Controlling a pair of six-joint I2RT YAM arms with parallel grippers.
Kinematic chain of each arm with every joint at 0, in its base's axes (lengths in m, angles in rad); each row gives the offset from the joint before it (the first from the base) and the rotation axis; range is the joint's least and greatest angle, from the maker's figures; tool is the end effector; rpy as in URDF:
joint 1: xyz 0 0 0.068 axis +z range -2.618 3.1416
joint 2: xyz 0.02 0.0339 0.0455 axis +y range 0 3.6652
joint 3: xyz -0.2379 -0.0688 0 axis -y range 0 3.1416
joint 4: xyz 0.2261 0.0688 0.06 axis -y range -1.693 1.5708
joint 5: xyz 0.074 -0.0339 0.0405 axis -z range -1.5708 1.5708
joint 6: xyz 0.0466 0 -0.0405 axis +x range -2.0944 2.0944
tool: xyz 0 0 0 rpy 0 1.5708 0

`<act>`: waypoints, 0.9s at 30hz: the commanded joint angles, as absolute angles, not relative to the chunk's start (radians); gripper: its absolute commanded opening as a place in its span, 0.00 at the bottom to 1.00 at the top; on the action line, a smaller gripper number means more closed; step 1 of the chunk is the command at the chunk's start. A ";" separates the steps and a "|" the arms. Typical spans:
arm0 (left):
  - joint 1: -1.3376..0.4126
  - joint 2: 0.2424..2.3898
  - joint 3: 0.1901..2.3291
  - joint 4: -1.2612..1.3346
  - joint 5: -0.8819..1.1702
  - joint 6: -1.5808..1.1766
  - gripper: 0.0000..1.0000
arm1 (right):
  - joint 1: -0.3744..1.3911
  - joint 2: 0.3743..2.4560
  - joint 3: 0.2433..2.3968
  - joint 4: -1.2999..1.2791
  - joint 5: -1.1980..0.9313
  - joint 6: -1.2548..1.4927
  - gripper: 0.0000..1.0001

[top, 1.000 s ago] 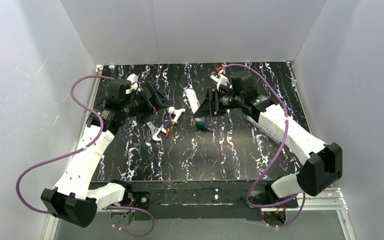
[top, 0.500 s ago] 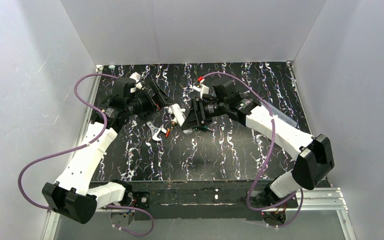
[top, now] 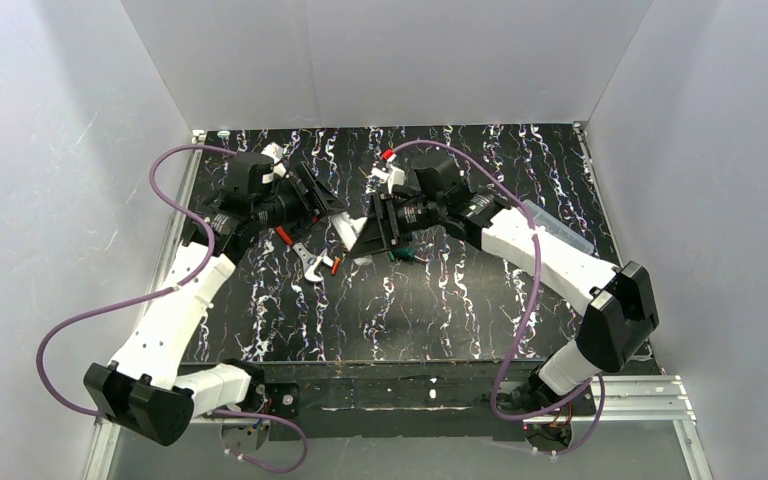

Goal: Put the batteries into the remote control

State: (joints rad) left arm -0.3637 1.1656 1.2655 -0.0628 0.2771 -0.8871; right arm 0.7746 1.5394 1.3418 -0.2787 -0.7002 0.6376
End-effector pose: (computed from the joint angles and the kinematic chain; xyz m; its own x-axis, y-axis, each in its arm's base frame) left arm 0.2421 -0.1058 0.4188 -0.4414 -0.6298 -0.6391 0.4044 0.4962 -0.7683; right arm 0.2245 0.2617 0.3155 -0.8253 -0.1708 -0.5382 -0.5636 0.3082 0.7664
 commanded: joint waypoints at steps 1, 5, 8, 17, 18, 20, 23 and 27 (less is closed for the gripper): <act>-0.368 1.175 1.314 -0.106 0.290 -0.884 0.63 | 0.795 1.551 1.409 -0.221 -0.745 0.636 0.01; -0.368 1.179 1.321 -0.113 0.291 -0.879 0.54 | 0.806 1.557 1.423 -0.238 -0.740 0.613 0.01; -0.368 1.179 1.324 -0.118 0.291 -0.876 0.47 | 0.809 1.554 1.424 -0.240 -0.738 0.600 0.01; -0.370 1.176 1.326 -0.149 0.288 -0.871 0.16 | 0.815 1.543 1.419 -0.268 -0.701 0.542 0.01; -0.368 1.175 1.325 -0.152 0.286 -0.872 0.11 | 0.815 1.539 1.420 -0.275 -0.689 0.535 0.01; -0.368 1.171 1.323 -0.153 0.284 -0.871 0.02 | 0.815 1.536 1.421 -0.290 -0.671 0.518 0.03; -0.368 1.172 1.321 -0.154 0.291 -0.865 0.00 | 0.816 1.526 1.423 -0.306 -0.642 0.490 0.27; -0.368 1.166 1.323 -0.163 0.290 -0.850 0.00 | 0.817 1.480 1.407 -0.311 -0.571 0.424 0.68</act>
